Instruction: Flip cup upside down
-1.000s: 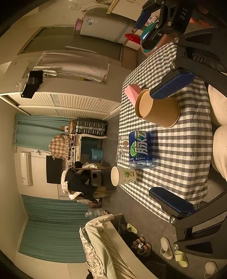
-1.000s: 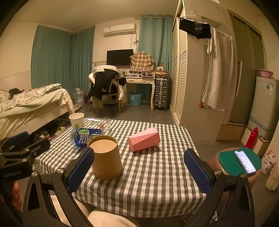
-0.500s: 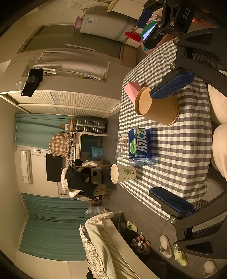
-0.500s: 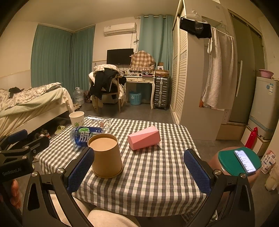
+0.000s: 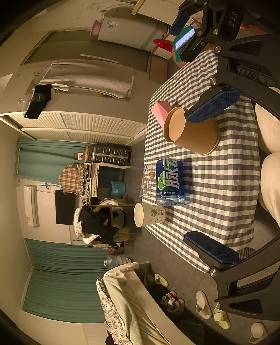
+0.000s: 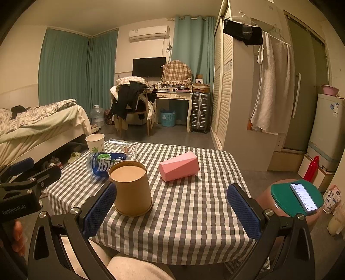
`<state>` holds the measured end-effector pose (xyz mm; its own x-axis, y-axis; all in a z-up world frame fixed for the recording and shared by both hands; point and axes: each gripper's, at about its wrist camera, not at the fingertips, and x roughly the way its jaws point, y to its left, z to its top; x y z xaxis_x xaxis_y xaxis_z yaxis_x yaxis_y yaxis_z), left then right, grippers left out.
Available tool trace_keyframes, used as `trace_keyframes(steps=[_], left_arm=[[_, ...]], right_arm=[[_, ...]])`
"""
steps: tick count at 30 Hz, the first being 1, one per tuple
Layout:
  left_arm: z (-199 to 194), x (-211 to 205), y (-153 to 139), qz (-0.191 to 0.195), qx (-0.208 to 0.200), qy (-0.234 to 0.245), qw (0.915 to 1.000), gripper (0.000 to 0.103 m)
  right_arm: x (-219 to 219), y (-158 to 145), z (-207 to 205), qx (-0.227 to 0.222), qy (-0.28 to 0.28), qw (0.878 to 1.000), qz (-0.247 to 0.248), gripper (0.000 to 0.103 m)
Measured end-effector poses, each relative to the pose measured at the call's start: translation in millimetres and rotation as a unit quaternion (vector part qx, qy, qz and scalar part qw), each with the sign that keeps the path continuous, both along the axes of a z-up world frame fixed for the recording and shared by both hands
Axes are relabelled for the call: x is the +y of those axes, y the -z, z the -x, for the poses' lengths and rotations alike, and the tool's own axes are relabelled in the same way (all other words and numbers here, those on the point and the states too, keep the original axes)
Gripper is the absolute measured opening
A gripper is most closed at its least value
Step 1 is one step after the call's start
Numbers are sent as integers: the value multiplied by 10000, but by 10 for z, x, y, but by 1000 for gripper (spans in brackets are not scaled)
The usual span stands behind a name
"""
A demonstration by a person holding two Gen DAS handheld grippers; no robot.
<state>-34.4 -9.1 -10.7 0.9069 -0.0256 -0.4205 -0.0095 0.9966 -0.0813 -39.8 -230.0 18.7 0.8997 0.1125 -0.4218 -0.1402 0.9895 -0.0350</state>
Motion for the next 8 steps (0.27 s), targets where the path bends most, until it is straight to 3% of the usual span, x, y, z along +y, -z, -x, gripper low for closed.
trace_keyframes(steps=[8], left_arm=[[10,-7,36,-36,52,-92,9999,103]], right_arm=[[4,14,-11,20,-2,10000,2,103]])
